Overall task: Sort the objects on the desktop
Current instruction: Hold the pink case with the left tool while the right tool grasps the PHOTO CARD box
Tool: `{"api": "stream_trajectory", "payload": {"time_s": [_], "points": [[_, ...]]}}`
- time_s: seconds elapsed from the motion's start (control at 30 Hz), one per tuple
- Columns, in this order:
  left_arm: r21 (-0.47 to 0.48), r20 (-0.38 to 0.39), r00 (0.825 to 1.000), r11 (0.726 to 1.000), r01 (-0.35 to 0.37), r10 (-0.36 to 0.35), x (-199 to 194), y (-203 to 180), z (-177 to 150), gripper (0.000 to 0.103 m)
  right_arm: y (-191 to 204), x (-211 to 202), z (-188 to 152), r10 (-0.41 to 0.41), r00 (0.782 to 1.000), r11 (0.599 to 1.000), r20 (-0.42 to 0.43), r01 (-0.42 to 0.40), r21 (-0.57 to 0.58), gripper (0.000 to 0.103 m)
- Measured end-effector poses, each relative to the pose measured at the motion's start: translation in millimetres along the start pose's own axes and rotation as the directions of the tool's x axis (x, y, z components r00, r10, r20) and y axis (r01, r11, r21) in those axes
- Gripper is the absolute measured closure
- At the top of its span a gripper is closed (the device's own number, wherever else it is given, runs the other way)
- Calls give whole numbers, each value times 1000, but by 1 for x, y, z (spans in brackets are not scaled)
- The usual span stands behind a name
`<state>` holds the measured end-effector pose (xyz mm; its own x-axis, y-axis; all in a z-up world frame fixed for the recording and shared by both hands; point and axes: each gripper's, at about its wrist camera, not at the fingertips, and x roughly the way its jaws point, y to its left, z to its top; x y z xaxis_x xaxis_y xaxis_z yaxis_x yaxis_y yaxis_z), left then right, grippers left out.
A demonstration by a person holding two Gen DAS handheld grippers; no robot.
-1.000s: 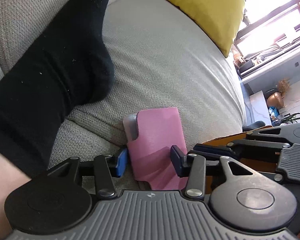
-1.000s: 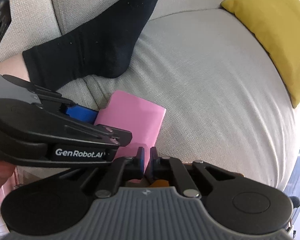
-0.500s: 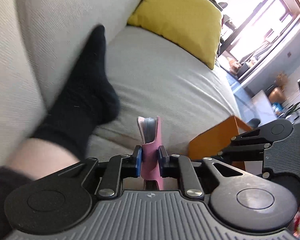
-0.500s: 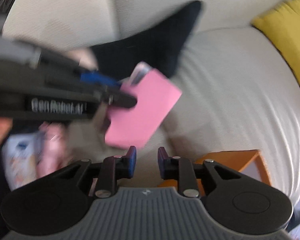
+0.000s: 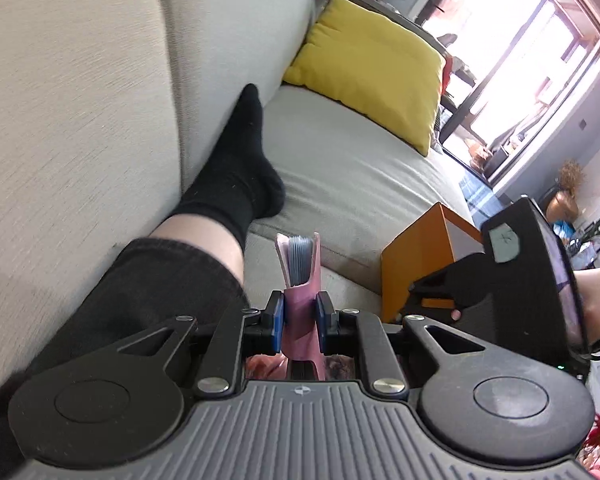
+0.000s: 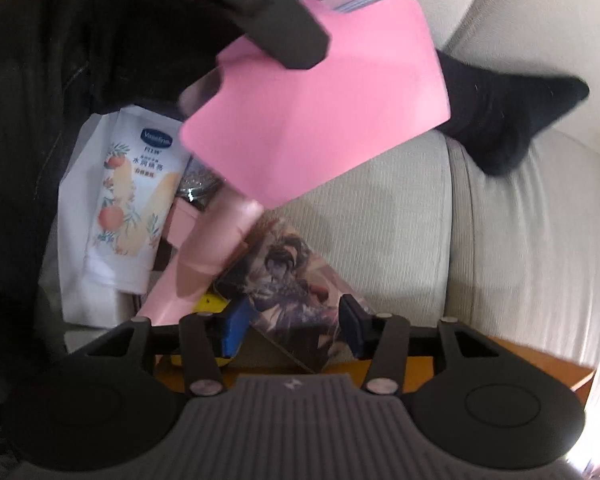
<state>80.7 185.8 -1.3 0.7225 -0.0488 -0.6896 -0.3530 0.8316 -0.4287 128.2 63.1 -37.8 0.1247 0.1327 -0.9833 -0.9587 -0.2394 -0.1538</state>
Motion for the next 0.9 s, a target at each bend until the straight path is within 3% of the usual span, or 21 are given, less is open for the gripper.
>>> {"api": "stream_trajectory", "payload": {"time_s": [0.13, 0.57, 0.73, 0.9], "points": [[-30, -2, 1000, 999, 12, -12, -7, 6, -10, 85, 2, 2, 12, -54, 998, 998, 34, 55, -30, 40], [-67, 15, 1000, 998, 17, -16, -9, 17, -13, 85, 6, 0, 12, -40, 999, 989, 4, 40, -142, 36], [-73, 12, 1000, 997, 23, -22, -9, 16, -16, 85, 17, -1, 13, -44, 998, 981, 36, 50, -190, 22], [-81, 11, 1000, 997, 19, -18, -10, 19, -15, 85, 24, 12, 6, -71, 997, 956, -33, 59, -287, 22]]}}
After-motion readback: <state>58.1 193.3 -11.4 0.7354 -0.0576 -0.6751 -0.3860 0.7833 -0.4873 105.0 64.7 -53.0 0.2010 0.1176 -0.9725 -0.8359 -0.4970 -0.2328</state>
